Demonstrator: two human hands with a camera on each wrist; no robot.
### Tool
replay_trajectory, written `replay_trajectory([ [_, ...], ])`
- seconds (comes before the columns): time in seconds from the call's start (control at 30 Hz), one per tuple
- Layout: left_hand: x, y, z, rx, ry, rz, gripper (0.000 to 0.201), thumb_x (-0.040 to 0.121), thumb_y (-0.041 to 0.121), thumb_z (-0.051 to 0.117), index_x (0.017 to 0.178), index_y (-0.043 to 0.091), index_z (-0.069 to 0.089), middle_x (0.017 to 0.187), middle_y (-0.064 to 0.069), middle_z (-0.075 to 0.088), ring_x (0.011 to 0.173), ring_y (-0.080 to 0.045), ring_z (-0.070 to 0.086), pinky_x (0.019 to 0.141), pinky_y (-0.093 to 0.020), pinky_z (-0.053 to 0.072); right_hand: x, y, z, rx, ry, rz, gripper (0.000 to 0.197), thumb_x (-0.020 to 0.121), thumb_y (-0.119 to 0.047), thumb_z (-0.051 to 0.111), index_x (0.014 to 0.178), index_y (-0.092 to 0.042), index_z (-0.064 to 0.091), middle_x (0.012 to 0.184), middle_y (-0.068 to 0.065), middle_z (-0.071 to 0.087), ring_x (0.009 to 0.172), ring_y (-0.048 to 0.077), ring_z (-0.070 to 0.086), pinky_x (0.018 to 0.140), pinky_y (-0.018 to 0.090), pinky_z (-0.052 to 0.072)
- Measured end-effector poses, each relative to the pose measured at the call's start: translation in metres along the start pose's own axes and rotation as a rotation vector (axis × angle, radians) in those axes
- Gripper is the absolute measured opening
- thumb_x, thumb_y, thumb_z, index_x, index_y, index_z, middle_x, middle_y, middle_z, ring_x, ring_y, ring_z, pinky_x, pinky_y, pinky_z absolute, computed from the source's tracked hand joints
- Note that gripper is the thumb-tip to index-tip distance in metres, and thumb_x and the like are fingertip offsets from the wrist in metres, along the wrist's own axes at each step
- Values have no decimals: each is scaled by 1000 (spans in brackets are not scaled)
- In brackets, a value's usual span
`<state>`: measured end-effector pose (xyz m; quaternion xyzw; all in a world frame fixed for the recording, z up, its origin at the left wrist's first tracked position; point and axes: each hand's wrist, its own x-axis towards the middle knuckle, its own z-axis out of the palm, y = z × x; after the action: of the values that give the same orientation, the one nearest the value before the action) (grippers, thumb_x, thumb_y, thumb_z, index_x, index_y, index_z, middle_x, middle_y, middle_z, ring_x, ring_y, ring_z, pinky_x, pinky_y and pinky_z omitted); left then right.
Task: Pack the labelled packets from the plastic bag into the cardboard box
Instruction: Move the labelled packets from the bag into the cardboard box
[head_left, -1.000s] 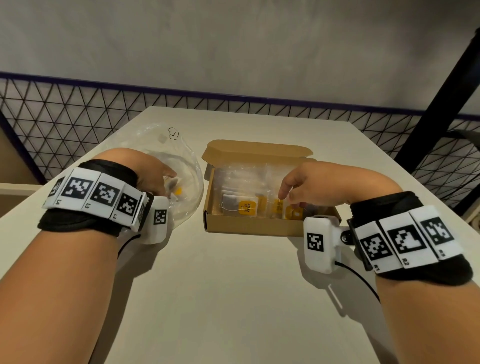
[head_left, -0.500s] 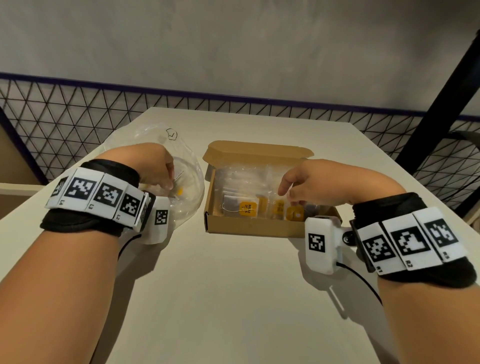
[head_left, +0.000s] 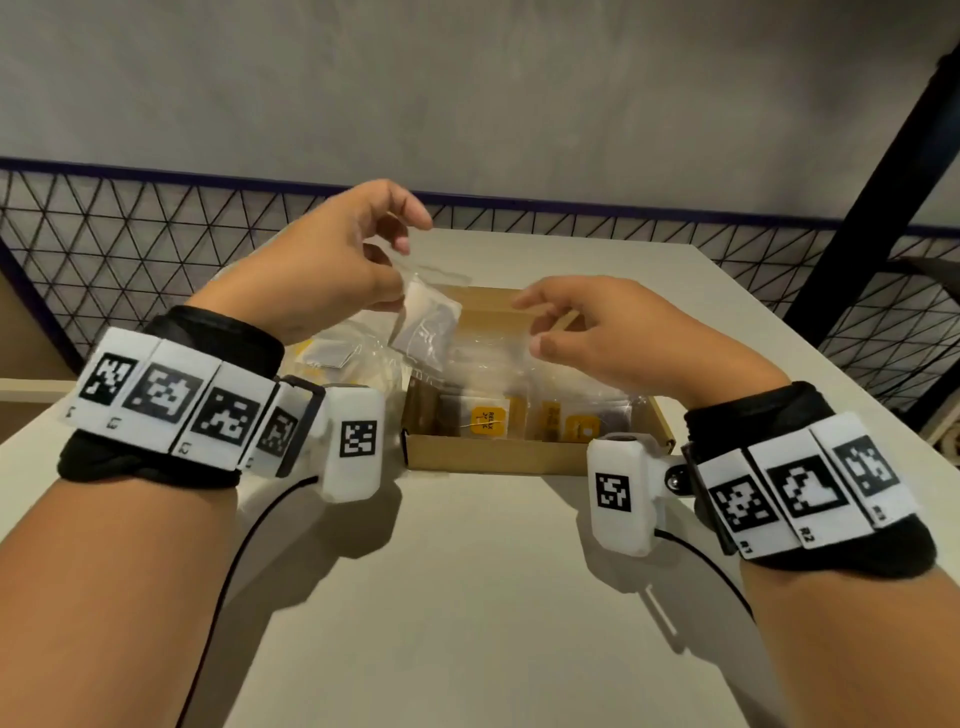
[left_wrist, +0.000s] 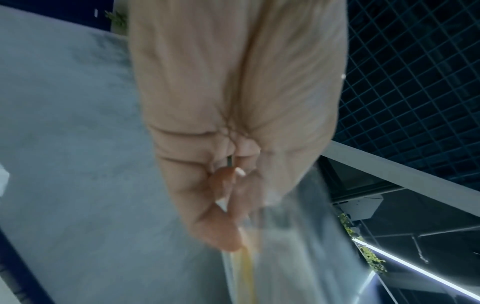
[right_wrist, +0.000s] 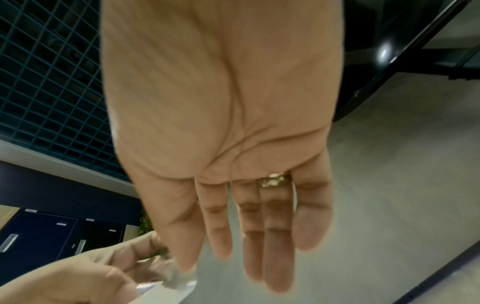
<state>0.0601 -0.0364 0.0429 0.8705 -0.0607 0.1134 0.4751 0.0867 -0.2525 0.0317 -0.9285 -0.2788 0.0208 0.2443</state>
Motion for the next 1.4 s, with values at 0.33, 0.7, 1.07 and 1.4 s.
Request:
replay_trajectory([
  [0.33,-5,19,40,-125,-57,126,52,77,-10,60,97,36,48,96,6,48,65,-7,49,64,-25,50,1,-18,14,182,-27,-104,83,83,-47,58,149,-26,13,145,-4,39,115,13,50,81,15,42],
  [0.7,2,18,44,-88,199,10,39,84,-3,54,107,26,45,114,0,52,69,-10,57,56,-17,52,-1,-20,10,139,72,-62,53,83,-44,62,132,-25,51,128,-5,52,104,9,52,83,22,44],
  [1.07,3,19,48,-165,75,25,23,87,12,59,104,26,52,108,2,56,70,-11,59,64,-22,52,3,-16,12,99,143,-83,26,89,-7,55,110,-22,63,87,-6,63,78,7,56,61,13,40],
  [1.4,17,-46,11,330,13,-426,24,95,22,48,115,14,59,112,-6,60,94,-19,54,83,-33,46,8,-5,11,75,190,-70,31,88,-6,55,110,-25,65,86,-9,60,72,-3,50,61,11,39],
])
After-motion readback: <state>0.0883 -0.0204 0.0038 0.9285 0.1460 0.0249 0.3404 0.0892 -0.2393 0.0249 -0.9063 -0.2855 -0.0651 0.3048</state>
